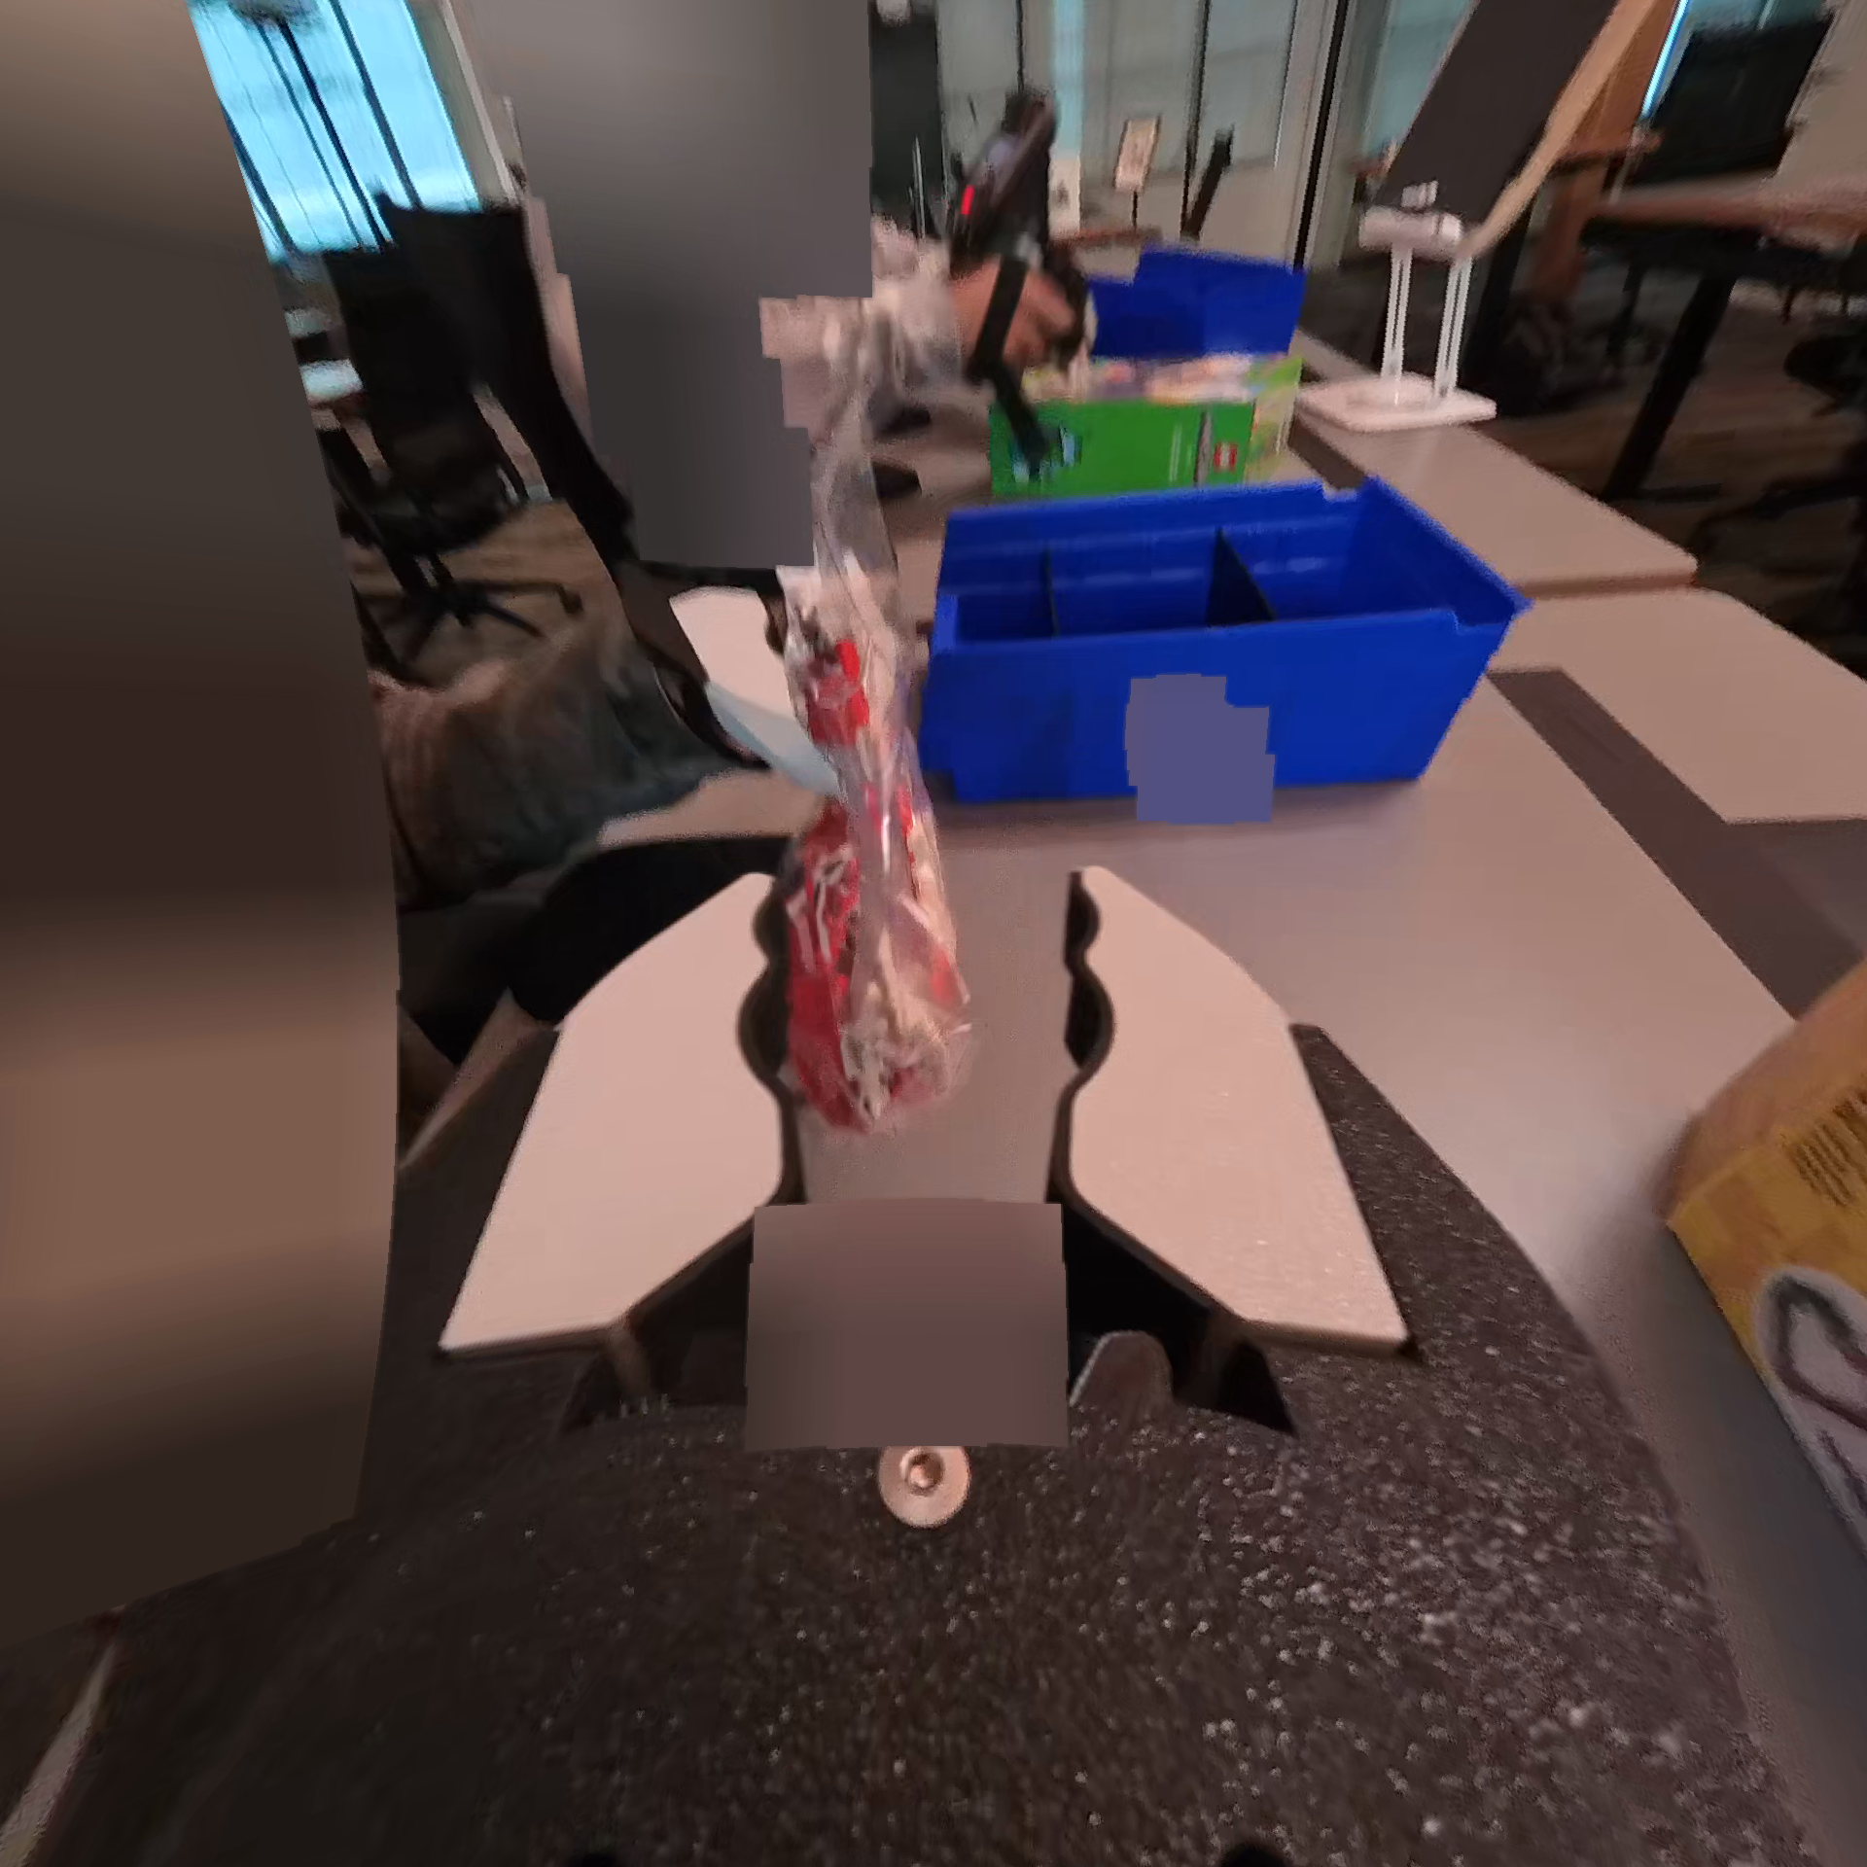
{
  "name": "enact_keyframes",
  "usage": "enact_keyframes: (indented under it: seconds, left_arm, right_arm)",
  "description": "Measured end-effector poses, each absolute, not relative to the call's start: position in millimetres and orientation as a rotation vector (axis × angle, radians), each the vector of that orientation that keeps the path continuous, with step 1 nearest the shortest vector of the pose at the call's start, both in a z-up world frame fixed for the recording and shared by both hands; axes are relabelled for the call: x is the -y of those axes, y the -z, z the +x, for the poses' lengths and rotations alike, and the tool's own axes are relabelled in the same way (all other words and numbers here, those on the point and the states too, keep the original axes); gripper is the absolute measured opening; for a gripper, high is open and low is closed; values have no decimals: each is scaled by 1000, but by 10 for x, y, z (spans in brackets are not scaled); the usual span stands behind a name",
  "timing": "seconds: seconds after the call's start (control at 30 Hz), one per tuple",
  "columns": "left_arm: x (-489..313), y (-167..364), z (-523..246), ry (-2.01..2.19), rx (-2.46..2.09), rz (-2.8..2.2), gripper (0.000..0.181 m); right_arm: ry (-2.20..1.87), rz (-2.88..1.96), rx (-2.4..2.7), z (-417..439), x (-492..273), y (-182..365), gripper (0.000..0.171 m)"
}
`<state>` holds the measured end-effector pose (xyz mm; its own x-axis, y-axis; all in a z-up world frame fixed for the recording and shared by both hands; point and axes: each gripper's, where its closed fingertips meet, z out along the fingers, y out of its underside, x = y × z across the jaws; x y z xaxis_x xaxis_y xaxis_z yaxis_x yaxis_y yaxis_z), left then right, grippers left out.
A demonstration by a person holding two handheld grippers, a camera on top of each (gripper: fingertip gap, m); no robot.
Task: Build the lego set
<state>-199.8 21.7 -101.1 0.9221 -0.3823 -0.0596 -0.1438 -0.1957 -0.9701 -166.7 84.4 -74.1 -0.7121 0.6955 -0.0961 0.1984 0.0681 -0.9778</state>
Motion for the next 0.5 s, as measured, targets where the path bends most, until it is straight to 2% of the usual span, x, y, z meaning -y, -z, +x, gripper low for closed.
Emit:
enact_keyframes:
  seconds: [0.1, 0.23, 0.3, 0.33, 0.4, 0.5]
  left_arm:
    - [-231, 1010, -2064, 214, -371, -1815, 0]
    - [-225, 1103, -2107, 145, -403, -1889, 0]
    - [-217, 1141, -2073, 112, -450, -1911, 0]
    - [-215, 1158, -2059, 102, -462, -1922, 0]
    - [-205, 1182, -2107, 54, -455, -1943, 0]
    - [-153, 1113, -2117, 100, -424, -1907, 1]
  right_arm:
    - [-1468, -873, 2026, -1722, -909, 797, 72]
    - [-1254, -811, 2114, -1888, -612, 871, 72]
    - [-1050, -795, 2156, -2004, -544, 1018, 61]
    - [-979, -758, 2176, -2025, -517, 1077, 31]
    - [-998, -712, 2180, -2018, -428, 1111, 5]
    - [-1185, -791, 2148, -1963, -355, 1075, 0]
